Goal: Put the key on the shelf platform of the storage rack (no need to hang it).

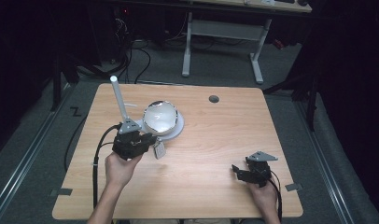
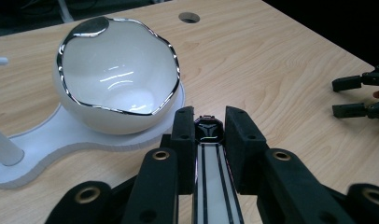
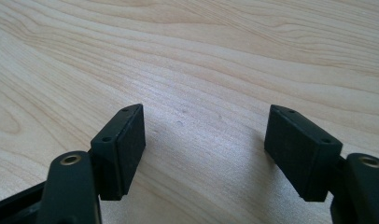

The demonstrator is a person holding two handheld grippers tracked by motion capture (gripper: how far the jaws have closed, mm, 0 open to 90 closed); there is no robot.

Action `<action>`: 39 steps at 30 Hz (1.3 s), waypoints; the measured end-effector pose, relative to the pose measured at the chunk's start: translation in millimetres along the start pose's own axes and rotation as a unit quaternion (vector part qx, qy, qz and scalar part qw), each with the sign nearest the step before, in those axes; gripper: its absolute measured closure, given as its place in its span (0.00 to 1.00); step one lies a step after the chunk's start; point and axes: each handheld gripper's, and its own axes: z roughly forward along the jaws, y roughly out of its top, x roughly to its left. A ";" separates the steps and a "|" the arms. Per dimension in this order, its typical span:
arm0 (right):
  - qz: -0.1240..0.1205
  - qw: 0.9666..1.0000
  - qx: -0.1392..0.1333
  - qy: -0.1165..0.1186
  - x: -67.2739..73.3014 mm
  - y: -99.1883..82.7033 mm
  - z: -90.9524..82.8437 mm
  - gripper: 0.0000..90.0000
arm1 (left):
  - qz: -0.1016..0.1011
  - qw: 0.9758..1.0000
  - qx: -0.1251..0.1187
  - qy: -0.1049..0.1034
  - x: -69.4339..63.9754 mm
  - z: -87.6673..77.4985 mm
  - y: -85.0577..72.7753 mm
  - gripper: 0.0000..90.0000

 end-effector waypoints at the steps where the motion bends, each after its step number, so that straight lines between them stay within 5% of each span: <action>1: 0.000 1.000 0.000 0.000 0.0 0.0 0.0 0.33 | 0.001 1.000 0.000 0.000 0.7 0.0 1.5 0.83; 17: 0.000 1.000 0.000 0.000 0.0 0.0 0.0 0.33 | 0.000 1.000 -0.020 0.013 15.9 -4.4 38.9 0.83; 39: 0.001 1.000 0.000 0.000 0.1 0.0 0.0 0.33 | 0.003 0.999 -0.013 0.032 24.3 23.7 71.4 0.83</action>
